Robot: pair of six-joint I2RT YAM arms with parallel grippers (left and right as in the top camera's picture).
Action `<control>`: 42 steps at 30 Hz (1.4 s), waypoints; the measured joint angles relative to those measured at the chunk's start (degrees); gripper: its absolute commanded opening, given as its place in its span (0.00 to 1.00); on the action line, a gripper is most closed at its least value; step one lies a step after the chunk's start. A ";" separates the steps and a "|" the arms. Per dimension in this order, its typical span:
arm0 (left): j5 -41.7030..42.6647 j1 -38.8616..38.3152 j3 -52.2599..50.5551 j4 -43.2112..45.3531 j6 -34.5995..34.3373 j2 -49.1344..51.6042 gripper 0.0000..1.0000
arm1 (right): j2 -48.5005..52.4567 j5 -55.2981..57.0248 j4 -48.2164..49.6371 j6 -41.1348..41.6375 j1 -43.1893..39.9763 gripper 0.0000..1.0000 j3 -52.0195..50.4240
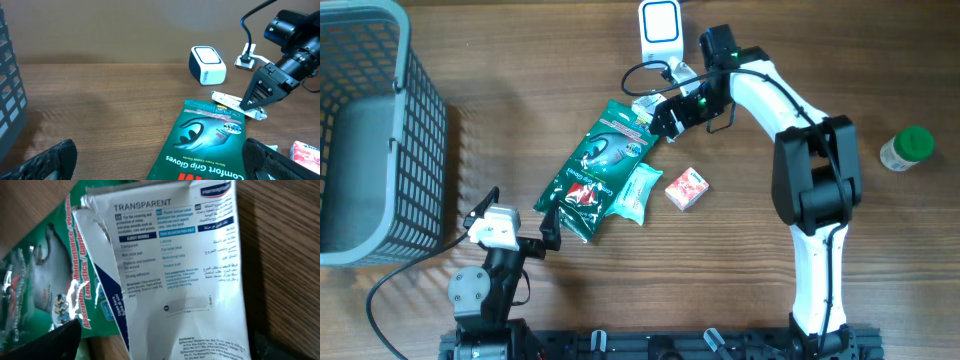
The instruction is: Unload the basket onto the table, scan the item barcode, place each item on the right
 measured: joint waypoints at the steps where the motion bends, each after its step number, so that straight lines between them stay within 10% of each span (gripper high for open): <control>1: 0.00 0.00 0.00 0.00 0.02 0.00 1.00 | -0.02 1.49 0.02 0.11 0.48 0.88 0.15; 11: 0.00 0.00 0.00 -0.02 0.02 0.00 1.00 | -0.22 21.07 3.61 6.95 4.83 0.34 0.57; 24: 0.00 0.00 0.00 0.00 0.00 0.00 1.00 | -4.87 64.22 -10.01 9.33 8.63 0.31 5.81; 34: 0.00 0.00 0.00 0.00 0.00 0.00 1.00 | -10.16 99.14 5.09 -2.23 24.90 0.26 7.61; 37: 0.00 0.00 0.00 0.00 0.00 0.00 1.00 | -10.16 99.41 5.70 -3.32 24.59 0.41 7.61; 42: 0.00 0.00 0.00 0.00 0.00 0.00 1.00 | -10.19 68.54 5.38 -1.22 22.27 0.27 7.61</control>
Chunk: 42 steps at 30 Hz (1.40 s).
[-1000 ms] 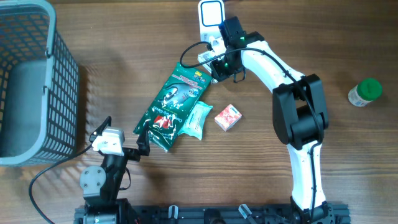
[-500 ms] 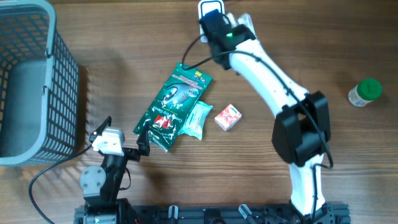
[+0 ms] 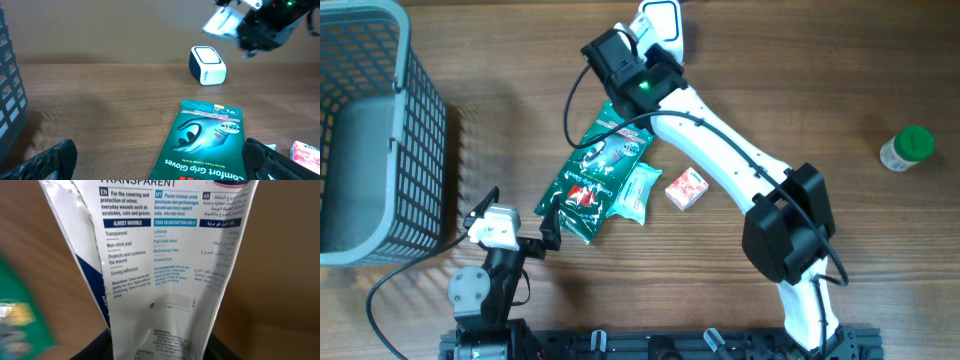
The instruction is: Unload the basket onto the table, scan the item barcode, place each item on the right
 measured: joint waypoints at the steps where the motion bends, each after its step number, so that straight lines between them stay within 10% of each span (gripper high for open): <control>1: 0.00 0.00 0.00 0.00 0.02 0.00 1.00 | 0.00 -6.27 1.03 1.90 -0.92 0.26 0.00; 7: 0.00 0.00 0.00 -0.02 0.00 0.00 1.00 | 0.00 -50.86 17.90 17.31 -15.12 0.25 -0.17; 16: 0.00 0.00 0.00 0.00 0.00 0.00 1.00 | 11.39 -85.15 42.27 47.19 -23.58 0.17 -0.57; 31: 0.00 0.00 0.00 -0.02 0.00 0.00 1.00 | 18.45 -88.85 38.34 54.40 -26.14 0.09 -1.03; 42: 0.00 0.00 0.00 -0.02 0.00 -0.02 1.00 | 0.74 -61.09 -5.79 37.38 -41.29 0.18 -0.28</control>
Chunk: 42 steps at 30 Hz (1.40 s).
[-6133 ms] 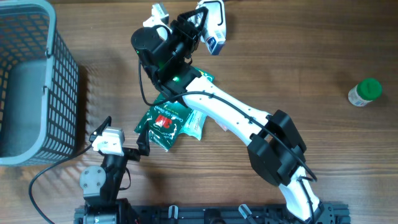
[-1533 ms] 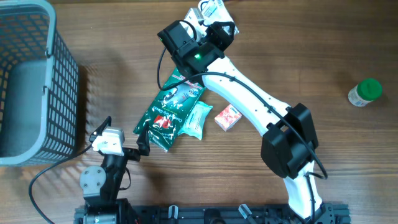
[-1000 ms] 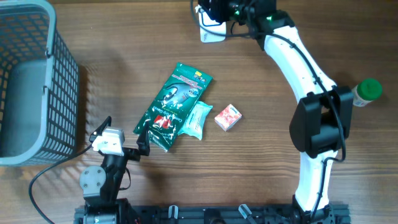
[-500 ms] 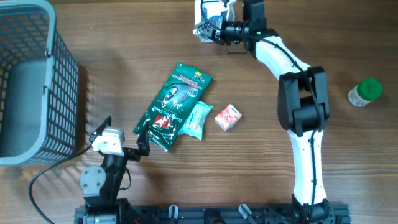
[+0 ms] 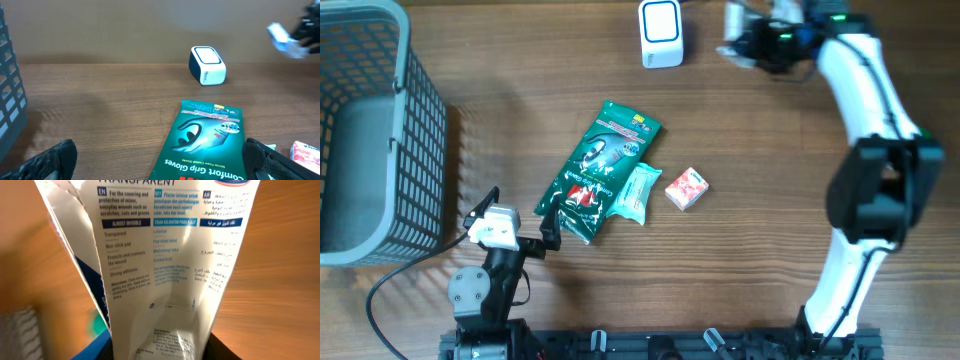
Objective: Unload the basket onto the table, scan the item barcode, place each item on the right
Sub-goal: 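Set the Hansaplast packet down at the right edge and release, then grasp the small red-and-white box with the right gripper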
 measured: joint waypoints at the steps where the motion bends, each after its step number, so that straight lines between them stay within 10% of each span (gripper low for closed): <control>1: 0.00 0.00 0.00 0.00 0.00 0.02 1.00 | -0.35 5.27 -2.12 -0.20 -1.90 0.24 0.00; 6: 0.00 0.00 0.00 0.02 0.00 0.02 1.00 | 0.63 27.67 -0.87 -0.87 -11.98 0.36 -5.38; 9: 0.00 0.00 0.00 0.02 0.02 0.02 1.00 | 1.22 32.06 0.13 -0.98 -15.82 1.00 -6.19; 18: 0.00 0.00 0.00 0.02 0.00 0.02 1.00 | -2.71 30.93 -2.51 0.55 -20.04 1.00 -2.82; 28: 0.00 0.00 0.00 0.02 0.00 0.02 1.00 | -14.56 6.14 -26.47 -5.64 8.79 0.96 -6.54; 37: 0.00 0.00 0.00 0.04 0.02 0.02 1.00 | -13.92 10.69 -6.71 -2.69 20.00 0.95 -34.69; 41: 0.00 0.00 0.00 0.04 0.00 0.07 1.00 | -14.60 6.47 6.32 -1.64 19.98 0.76 -43.10; 42: 0.00 0.00 0.00 0.00 0.00 0.07 1.00 | -15.06 5.60 8.59 -1.09 19.98 0.53 -44.15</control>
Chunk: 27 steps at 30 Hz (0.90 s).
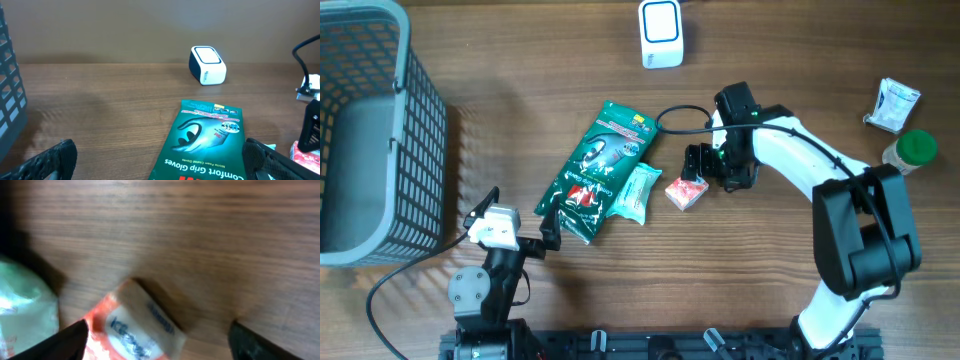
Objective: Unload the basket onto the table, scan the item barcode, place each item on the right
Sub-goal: 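Grasp the small red-and-white box with the right gripper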
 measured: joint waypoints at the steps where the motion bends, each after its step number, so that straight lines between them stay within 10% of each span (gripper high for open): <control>1: 0.00 0.00 0.00 0.02 0.00 -0.02 1.00 | -0.66 -1.09 2.49 0.28 -0.09 0.22 -1.44; 2: 0.00 0.00 0.00 0.02 0.02 0.00 1.00 | -1.01 -1.77 4.63 0.85 -0.15 0.04 -2.73; 19: 0.00 0.00 0.00 0.02 0.00 0.00 1.00 | -17.29 -23.26 22.53 -8.24 -1.33 0.04 -4.85; 27: 0.00 0.00 0.00 0.00 0.00 0.00 1.00 | -19.69 -36.35 31.69 -36.85 -0.83 0.04 -4.76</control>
